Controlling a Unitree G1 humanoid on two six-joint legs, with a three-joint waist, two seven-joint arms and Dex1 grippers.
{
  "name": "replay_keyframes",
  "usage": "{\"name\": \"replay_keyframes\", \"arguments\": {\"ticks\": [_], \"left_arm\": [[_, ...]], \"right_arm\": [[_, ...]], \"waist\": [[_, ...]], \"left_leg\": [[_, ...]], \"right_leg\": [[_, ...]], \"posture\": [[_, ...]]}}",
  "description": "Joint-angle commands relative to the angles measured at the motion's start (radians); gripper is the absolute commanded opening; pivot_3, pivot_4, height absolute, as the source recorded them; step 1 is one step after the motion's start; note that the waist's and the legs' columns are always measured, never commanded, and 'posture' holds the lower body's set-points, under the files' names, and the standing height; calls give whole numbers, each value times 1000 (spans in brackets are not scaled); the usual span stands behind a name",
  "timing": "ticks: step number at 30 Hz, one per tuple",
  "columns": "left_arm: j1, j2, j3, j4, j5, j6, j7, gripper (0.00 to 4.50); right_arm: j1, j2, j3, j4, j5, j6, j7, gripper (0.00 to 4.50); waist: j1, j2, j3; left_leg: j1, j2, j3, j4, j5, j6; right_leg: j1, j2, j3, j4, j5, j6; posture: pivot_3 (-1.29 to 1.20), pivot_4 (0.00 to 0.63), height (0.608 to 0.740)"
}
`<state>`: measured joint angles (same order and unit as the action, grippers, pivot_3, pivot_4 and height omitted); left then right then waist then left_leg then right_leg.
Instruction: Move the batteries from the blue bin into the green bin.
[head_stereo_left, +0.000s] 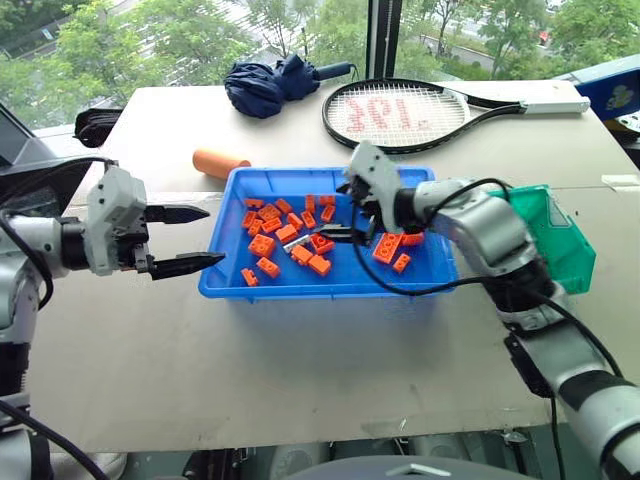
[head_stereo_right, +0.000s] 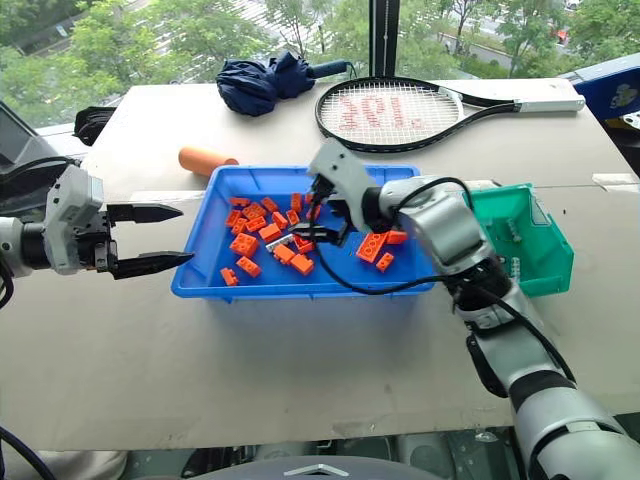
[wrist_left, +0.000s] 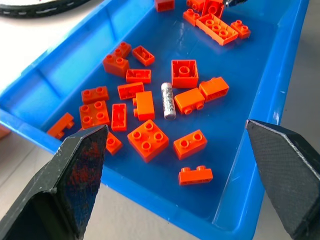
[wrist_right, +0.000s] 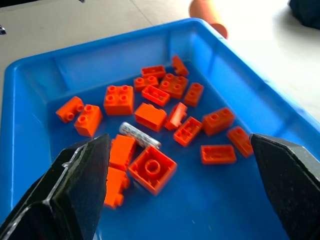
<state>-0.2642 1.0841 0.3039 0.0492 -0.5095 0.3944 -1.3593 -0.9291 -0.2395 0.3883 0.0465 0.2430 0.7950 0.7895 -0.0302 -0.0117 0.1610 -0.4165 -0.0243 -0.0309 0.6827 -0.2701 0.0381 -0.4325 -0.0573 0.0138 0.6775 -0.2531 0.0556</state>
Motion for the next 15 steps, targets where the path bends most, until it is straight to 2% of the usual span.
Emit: {"name": "replay_keyframes", "arguments": {"ticks": [1,11,15], "left_arm": [[13,11,48,-68,-13,2,29,4500],[-61,-10,-21,-129,-26,62,83,4500],[-85,-5,-34,-122,-28,75,76,4500]], "right_arm": [[-48,63,39,62,-41,-95,5,4450],[-47,88,51,79,-52,-103,61,4450],[-86,153,84,198,-94,-129,50,4450]], "waist": [[-2,0,0],[-10,0,0],[-15,0,0]], "left_leg": [[0,0,0,0,0,0],[1,0,-1,-1,0,-1],[1,0,-1,-1,0,-1]], "right_leg": [[0,0,0,0,0,0],[0,1,-1,1,0,0],[0,2,-1,1,0,0]], "posture": [[0,150,740],[0,150,740],[0,150,740]]}}
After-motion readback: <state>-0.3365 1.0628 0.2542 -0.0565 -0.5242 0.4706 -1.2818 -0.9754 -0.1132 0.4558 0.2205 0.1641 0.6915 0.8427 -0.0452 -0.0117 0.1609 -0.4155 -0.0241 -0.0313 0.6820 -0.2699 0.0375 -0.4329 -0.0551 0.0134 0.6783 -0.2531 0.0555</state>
